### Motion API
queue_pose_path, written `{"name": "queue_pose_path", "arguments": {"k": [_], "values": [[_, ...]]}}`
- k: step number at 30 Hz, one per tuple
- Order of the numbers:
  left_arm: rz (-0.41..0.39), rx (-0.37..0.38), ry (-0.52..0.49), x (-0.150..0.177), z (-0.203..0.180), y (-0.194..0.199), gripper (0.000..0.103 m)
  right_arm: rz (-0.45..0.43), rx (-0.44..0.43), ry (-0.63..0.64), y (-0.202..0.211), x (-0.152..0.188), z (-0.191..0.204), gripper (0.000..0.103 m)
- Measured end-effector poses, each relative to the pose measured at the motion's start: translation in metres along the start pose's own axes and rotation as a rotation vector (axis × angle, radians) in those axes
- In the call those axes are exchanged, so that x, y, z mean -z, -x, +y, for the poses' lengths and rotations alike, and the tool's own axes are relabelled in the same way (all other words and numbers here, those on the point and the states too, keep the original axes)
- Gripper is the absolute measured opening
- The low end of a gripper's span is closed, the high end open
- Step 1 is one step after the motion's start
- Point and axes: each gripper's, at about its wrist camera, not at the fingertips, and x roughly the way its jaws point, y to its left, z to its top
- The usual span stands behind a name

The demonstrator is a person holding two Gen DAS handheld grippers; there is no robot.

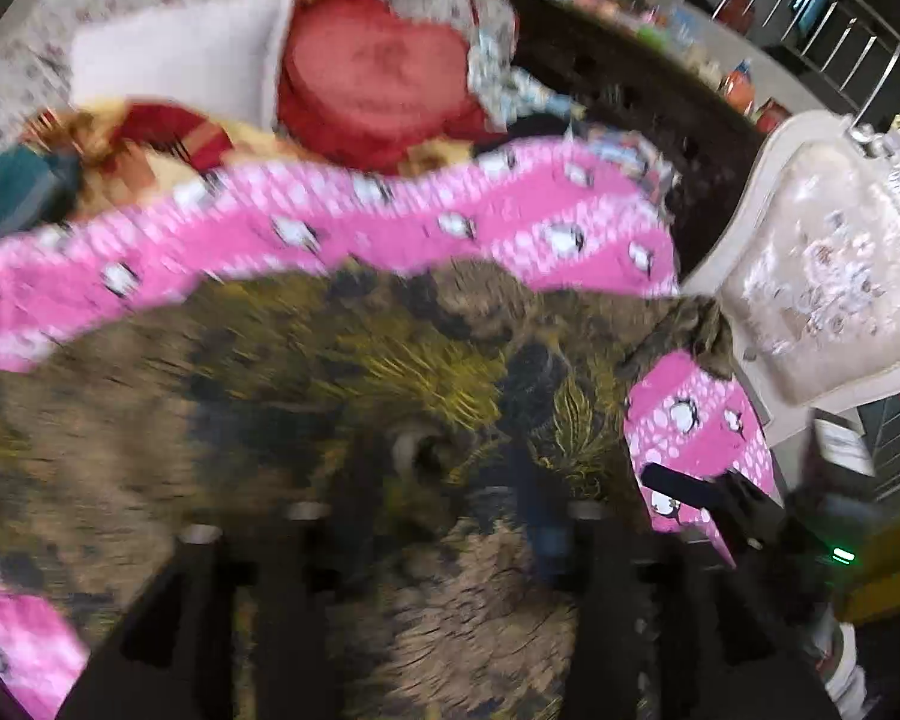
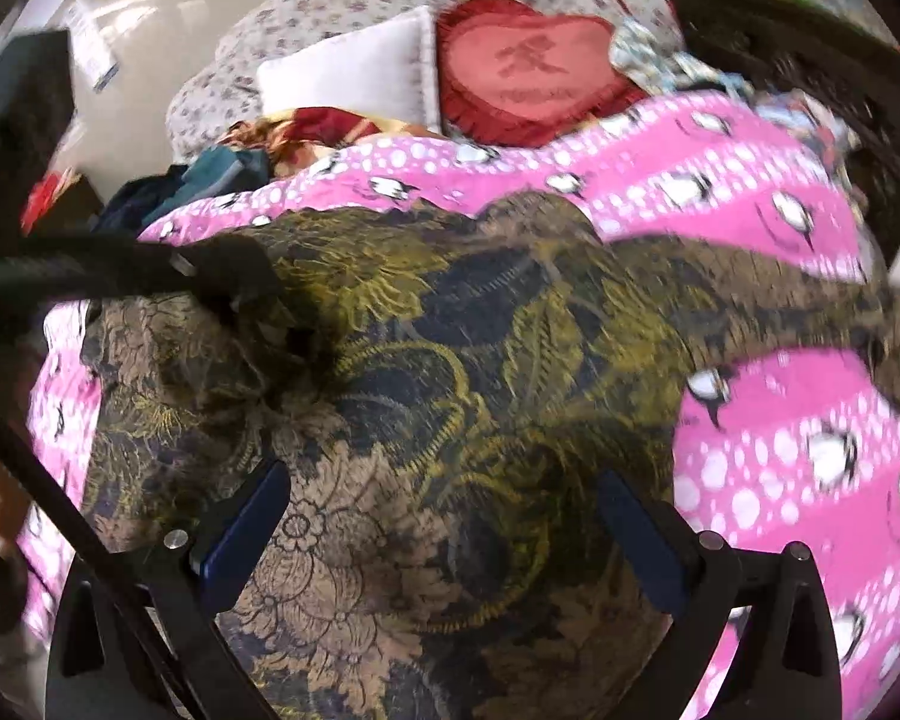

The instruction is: Fold small clothes

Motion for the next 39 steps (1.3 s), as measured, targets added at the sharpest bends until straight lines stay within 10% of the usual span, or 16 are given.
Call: {"name": "queue_pose_path", "arguments": {"k": [2, 11, 12, 14, 21, 25, 28, 34, 39], "values": [[-0.08, -0.05, -0.024, 0.004, 0.01, 0.037, 0.083, -0.015, -0.013, 0.035, -0.005, -0.006, 0.01, 0.103], [-0.13, -0.309, 0.14, 0.044, 0.126, 0.098, 0.085, -0.041, -0.093, 0.022, -0.059, -0.05, 0.046, 0.098], [-0.121, -0.309, 0.177, 0.048, 0.139, 0.098, 0.085, -0.041, -0.105, 0.043, -0.066, -0.056, 0.05, 0.088], [-0.12, -0.322, 0.229, 0.054, 0.158, 0.097, 0.085, -0.039, -0.053, 0.106, -0.071, -0.061, 0.06, 0.008], [-0.175, -0.368, 0.224, 0.048, 0.163, 0.099, 0.085, -0.294, 0.123, 0.151, -0.008, -0.093, 0.042, 0.008], [-0.146, -0.406, 0.205, 0.042, 0.155, 0.064, 0.085, -0.256, 0.247, 0.074, -0.031, -0.1, 0.004, 0.011], [-0.114, -0.411, 0.208, 0.042, 0.151, 0.039, 0.085, -0.107, 0.175, -0.031, -0.062, -0.098, -0.026, 0.049], [-0.099, -0.458, 0.191, 0.037, 0.149, 0.028, 0.085, -0.187, 0.165, -0.072, -0.025, -0.071, -0.044, 0.076], [-0.083, -0.483, 0.225, 0.034, 0.162, 0.013, 0.085, -0.093, 0.102, -0.094, -0.03, -0.06, -0.044, 0.08]]}}
